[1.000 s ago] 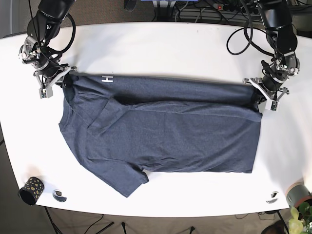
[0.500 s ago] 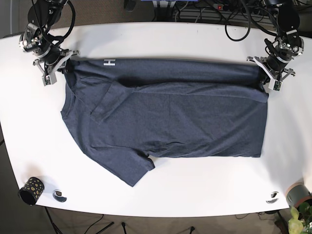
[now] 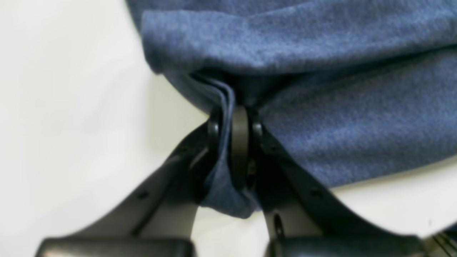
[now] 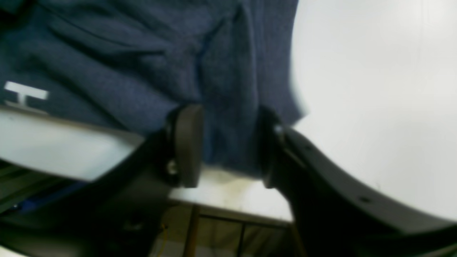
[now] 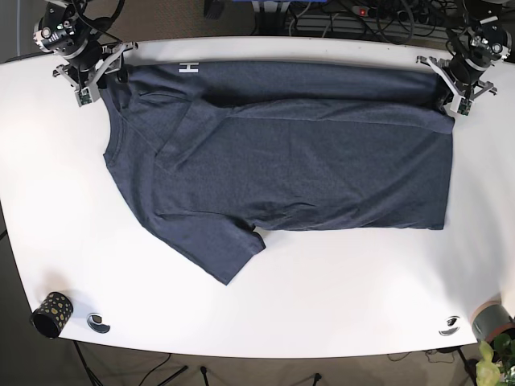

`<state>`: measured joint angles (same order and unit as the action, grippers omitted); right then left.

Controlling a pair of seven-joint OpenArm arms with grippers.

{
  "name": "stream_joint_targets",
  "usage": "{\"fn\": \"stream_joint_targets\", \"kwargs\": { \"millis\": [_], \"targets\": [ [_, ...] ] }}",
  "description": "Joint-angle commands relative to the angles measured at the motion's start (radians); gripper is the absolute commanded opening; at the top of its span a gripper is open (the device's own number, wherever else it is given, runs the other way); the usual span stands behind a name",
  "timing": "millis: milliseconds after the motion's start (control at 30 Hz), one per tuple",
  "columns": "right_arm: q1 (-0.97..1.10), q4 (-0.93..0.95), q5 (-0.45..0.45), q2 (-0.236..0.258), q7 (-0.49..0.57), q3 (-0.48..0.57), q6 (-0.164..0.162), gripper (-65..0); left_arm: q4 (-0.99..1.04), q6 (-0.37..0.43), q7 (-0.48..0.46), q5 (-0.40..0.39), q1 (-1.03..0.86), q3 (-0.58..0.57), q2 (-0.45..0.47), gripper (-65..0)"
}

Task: Fold the T-shirt properly
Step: 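Release and move the right gripper toward the sleeve near it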

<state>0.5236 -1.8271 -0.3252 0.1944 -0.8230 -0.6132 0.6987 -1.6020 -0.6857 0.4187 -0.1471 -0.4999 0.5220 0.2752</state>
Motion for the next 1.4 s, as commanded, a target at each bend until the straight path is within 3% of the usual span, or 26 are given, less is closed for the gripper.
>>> {"fn": "stream_joint_targets", "kwargs": {
  "millis": [0, 67, 233, 333, 467, 533, 633, 900, 1167, 1367],
  "targets": [
    [0.002, -0.021, -0.015, -0.003, 0.015, -0.004, -0.001, -34.2, -0.019, -0.012, -0.008, 0.001, -0.006, 0.003, 0.016, -64.3],
    [0.000, -0.024, -0.015, -0.003, 0.015, -0.004, -0.001, -33.1, -0.019, -0.012, -0.005, -0.001, -0.007, 0.000, 0.016, -60.8],
    [-0.033, -0.044, -0.016, 0.001, 0.015, -0.023, -0.001, -25.4, -0.021, -0.012, 0.053, -0.006, 0.019, 0.002, 0.011, -36.2],
    [-0.079, -0.053, -0.016, -0.002, 0.015, -0.024, -0.001, -18.7, -0.021, -0.012, 0.061, -0.006, 0.070, 0.031, -0.021, -27.8],
    [-0.147, -0.047, -0.009, 0.003, 0.015, -0.018, -0.001, -9.8, -0.022, -0.012, 0.061, -0.004, 0.106, 0.105, -0.052, -27.6],
    [-0.184, -0.038, -0.004, 0.003, 0.015, -0.017, -0.001, -8.6, -0.036, -0.012, 0.061, -0.004, 0.139, 0.122, -0.052, -27.6],
    [-0.248, 0.002, -0.004, 0.007, 0.014, 0.009, -0.001, -9.7, -0.083, -0.012, 0.111, -0.004, 0.177, 0.157, -0.054, -27.6],
    [-0.458, 0.183, -0.004, 0.080, 0.014, 0.100, -0.001, -9.8, -0.203, -0.012, 0.239, -0.004, 0.232, 0.185, -0.054, -27.6],
    [-0.710, 0.493, -0.002, 0.136, 0.020, 0.111, -0.001, -9.8, -0.245, -0.012, 0.240, 0.002, 0.235, 0.185, -0.054, -27.6],
    [-0.870, 0.757, -0.002, 0.193, 0.104, 0.229, -0.001, -10.6, -0.245, -0.012, 0.240, 0.004, 0.235, 0.185, -0.055, -27.6]
  ]
}}
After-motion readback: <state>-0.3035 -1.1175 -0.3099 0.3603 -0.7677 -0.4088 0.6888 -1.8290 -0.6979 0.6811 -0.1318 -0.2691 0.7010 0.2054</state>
